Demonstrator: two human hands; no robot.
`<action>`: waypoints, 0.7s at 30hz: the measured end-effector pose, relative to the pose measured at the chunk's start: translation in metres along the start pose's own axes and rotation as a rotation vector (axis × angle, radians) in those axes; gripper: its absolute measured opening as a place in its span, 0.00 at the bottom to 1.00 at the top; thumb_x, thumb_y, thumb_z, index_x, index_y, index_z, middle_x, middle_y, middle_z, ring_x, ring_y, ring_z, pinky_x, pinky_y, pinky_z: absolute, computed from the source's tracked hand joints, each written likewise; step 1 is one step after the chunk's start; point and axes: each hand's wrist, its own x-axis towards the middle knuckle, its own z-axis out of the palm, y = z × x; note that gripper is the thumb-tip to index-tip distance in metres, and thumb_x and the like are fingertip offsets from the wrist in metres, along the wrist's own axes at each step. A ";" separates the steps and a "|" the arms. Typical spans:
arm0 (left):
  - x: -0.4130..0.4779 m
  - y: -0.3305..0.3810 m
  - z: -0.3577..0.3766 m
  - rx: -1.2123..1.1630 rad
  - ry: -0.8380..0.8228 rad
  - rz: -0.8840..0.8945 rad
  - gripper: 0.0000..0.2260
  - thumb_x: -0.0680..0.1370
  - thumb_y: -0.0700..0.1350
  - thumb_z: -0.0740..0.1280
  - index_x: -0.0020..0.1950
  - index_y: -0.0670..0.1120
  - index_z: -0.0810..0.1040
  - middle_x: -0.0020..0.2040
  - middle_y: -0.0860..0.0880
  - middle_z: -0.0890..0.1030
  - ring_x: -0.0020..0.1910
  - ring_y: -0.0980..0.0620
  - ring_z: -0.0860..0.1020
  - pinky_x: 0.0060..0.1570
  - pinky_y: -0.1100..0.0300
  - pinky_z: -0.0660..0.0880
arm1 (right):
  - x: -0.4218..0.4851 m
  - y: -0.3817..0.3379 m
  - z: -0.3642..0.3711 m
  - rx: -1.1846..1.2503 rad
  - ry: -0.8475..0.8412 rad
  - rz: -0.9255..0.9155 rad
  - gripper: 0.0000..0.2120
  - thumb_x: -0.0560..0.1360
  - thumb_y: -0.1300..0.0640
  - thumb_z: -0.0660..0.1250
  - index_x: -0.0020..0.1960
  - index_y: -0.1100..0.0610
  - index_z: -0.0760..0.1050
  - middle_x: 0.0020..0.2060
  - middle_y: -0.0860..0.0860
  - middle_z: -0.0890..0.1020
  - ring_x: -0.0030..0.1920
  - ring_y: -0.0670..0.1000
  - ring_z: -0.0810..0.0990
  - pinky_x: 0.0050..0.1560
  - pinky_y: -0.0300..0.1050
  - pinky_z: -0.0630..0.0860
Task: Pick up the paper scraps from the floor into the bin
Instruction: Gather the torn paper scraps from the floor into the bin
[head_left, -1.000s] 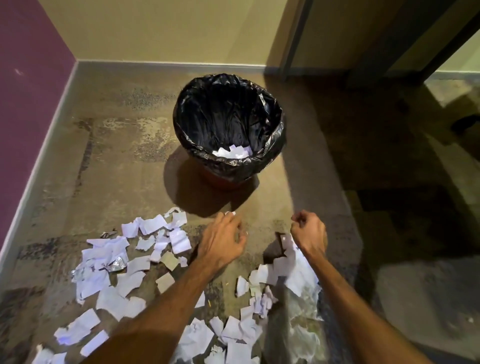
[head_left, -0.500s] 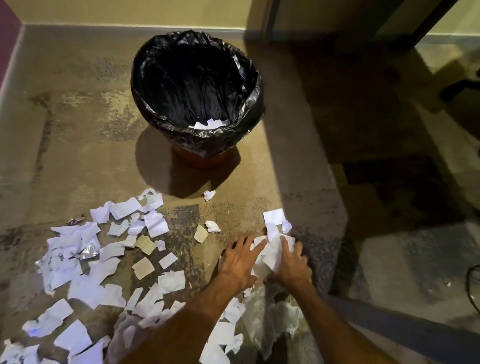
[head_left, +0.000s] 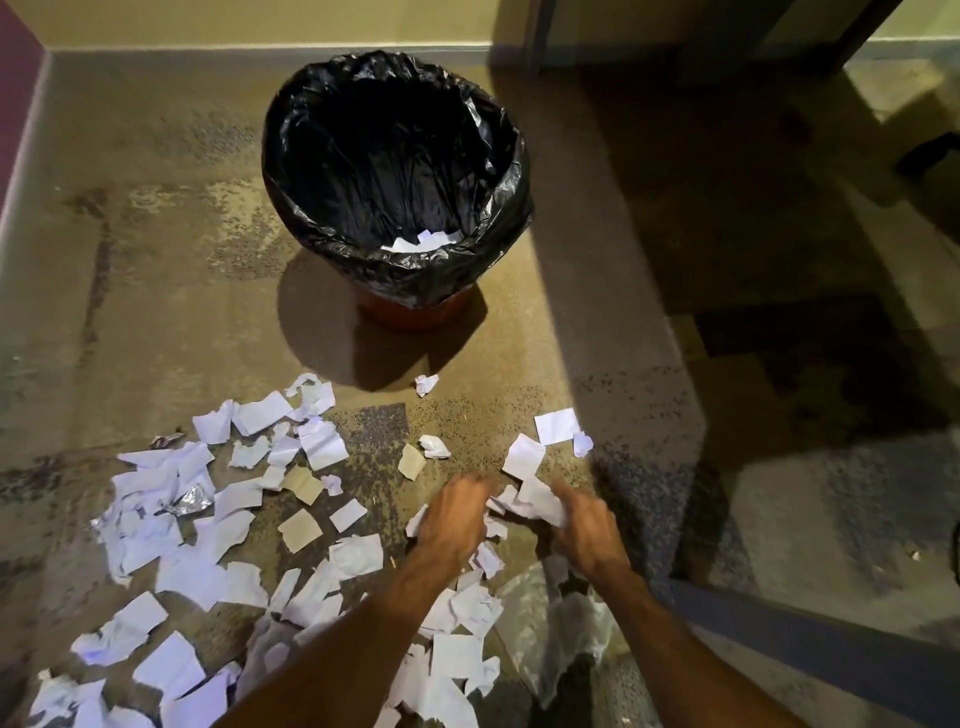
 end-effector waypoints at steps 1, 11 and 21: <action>0.001 -0.004 -0.003 -0.024 0.027 -0.022 0.24 0.77 0.31 0.72 0.68 0.54 0.80 0.67 0.50 0.82 0.60 0.50 0.82 0.57 0.55 0.83 | 0.001 -0.001 -0.003 -0.001 0.008 0.005 0.21 0.78 0.58 0.76 0.68 0.47 0.77 0.59 0.53 0.85 0.53 0.51 0.85 0.55 0.47 0.86; -0.023 -0.026 -0.057 -0.145 0.135 -0.096 0.13 0.80 0.39 0.73 0.63 0.52 0.86 0.55 0.50 0.86 0.48 0.54 0.83 0.50 0.60 0.84 | -0.003 -0.012 -0.039 0.229 0.002 0.128 0.22 0.76 0.56 0.80 0.68 0.59 0.81 0.59 0.56 0.87 0.54 0.53 0.85 0.58 0.48 0.84; -0.056 -0.004 -0.174 -0.306 0.528 -0.060 0.13 0.83 0.42 0.69 0.68 0.49 0.83 0.62 0.52 0.81 0.61 0.55 0.79 0.62 0.61 0.79 | -0.018 -0.129 -0.136 0.489 0.271 -0.168 0.05 0.76 0.61 0.75 0.51 0.56 0.86 0.42 0.49 0.85 0.39 0.43 0.81 0.39 0.35 0.75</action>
